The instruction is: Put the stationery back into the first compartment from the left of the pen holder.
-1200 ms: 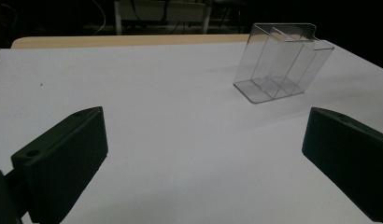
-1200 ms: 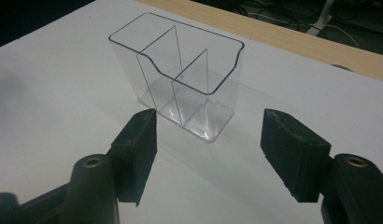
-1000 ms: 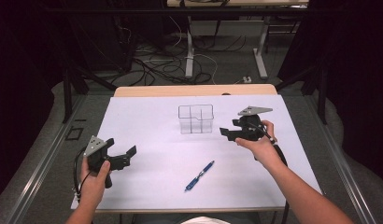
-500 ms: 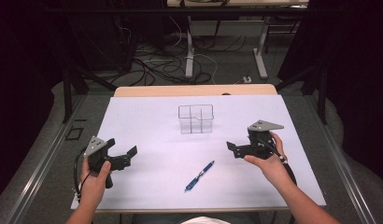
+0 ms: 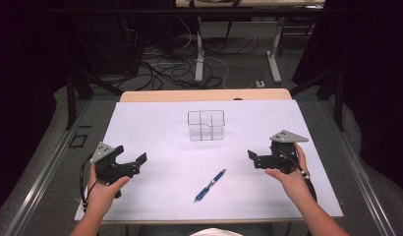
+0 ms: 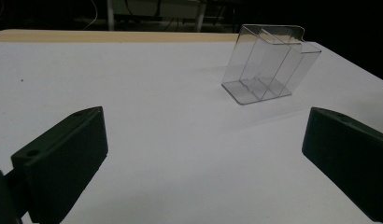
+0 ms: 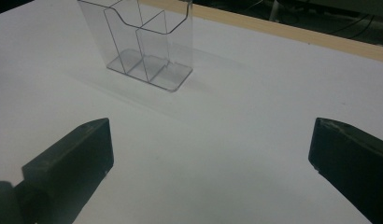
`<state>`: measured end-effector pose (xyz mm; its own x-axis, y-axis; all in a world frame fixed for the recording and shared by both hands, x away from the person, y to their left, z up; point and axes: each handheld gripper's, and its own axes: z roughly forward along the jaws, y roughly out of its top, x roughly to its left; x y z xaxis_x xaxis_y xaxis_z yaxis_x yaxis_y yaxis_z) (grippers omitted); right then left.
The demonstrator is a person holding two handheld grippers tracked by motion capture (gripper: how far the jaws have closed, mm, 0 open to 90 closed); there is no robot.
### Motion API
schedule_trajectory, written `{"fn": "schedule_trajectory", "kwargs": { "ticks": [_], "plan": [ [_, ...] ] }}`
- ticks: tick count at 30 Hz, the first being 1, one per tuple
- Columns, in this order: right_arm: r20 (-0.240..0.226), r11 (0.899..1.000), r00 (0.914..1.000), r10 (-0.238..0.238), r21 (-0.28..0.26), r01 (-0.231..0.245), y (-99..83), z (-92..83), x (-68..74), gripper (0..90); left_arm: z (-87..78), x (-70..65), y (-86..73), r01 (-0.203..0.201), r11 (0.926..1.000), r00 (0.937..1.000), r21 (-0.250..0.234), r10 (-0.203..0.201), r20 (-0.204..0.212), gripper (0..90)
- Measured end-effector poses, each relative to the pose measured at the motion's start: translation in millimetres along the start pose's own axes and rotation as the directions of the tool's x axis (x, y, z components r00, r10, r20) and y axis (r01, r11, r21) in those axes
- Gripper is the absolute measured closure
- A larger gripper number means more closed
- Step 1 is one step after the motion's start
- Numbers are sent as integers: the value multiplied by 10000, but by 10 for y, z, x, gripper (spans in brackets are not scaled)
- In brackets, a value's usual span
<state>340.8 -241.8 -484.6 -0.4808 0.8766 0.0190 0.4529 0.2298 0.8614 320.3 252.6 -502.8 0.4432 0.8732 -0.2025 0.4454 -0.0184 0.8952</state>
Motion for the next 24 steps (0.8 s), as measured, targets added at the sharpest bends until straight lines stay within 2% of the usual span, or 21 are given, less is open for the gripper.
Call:
{"fn": "schedule_trajectory", "kwargs": {
  "ticks": [1,4,6,14,16,19,24],
  "plan": [
    [-47,9999,9999,114,28,-114,-1,-5,1,0,2,-16,10,-20,10000,10000,48,20,43,0],
    [-89,10000,9999,69,37,-69,-2,-23,-10,0,15,-84,48,-70,9999,9998,102,68,180,0],
    [18,9999,10000,96,-70,-96,-1,-38,-4,0,21,-141,88,-98,9998,9996,154,93,284,0],
    [34,9990,9994,343,-298,-342,-23,-62,-24,0,80,-423,292,-274,9993,9966,268,252,791,27],
    [-23,9986,9988,495,-181,-495,-29,-68,-21,0,111,-497,334,-226,9992,9948,323,193,996,45],
    [-46,9992,9993,361,-148,-361,-41,-69,-29,0,163,-602,394,-337,9979,9919,561,265,1243,83],
    [44,9992,9994,333,-236,-332,-45,-68,-14,0,275,-775,463,-760,9919,9849,1015,588,1626,157]
  ]
}}
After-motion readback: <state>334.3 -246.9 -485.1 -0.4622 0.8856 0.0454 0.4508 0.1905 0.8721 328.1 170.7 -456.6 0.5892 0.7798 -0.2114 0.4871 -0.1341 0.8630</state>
